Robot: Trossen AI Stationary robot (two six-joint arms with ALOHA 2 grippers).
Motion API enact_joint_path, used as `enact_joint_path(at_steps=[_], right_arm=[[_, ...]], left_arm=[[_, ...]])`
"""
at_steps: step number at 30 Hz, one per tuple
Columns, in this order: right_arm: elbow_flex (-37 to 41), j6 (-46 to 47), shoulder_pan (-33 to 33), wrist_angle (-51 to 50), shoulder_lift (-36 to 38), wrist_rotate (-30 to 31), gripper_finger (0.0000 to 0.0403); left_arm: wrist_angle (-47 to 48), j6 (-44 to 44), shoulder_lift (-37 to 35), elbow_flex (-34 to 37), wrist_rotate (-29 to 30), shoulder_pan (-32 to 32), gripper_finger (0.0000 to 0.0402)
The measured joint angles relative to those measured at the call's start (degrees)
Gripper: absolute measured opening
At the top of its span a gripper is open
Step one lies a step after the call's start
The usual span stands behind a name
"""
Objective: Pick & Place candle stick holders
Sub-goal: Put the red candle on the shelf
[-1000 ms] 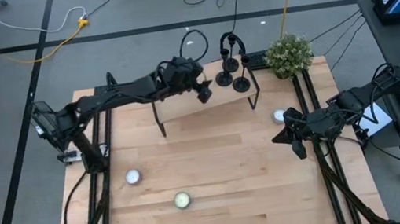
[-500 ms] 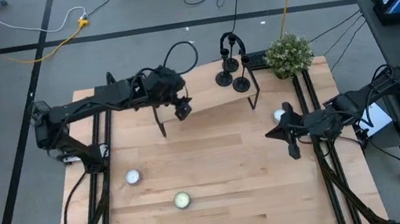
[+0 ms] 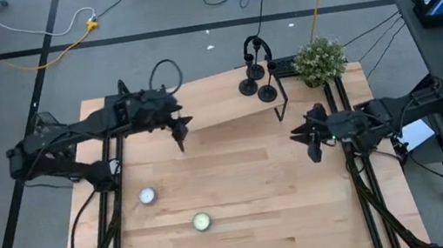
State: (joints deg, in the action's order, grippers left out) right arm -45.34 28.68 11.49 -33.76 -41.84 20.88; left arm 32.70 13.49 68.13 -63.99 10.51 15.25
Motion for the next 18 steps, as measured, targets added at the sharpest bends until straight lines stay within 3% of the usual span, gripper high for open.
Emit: enact_joint_path(at_steps=[9, 18], right_arm=[[0.0, 10.18, -7.36, -4.28, -2.6, -11.97, 0.0164], [0.02, 7.68, -11.0, -7.64, -4.09, -13.7, 0.0153]], left_arm=[[-7.06, 3.25, -14.21, 13.46, 0.04, 0.02, 0.0253], [-7.28, 5.31, -20.88, 18.8, 0.33, 0.18, 0.0253]])
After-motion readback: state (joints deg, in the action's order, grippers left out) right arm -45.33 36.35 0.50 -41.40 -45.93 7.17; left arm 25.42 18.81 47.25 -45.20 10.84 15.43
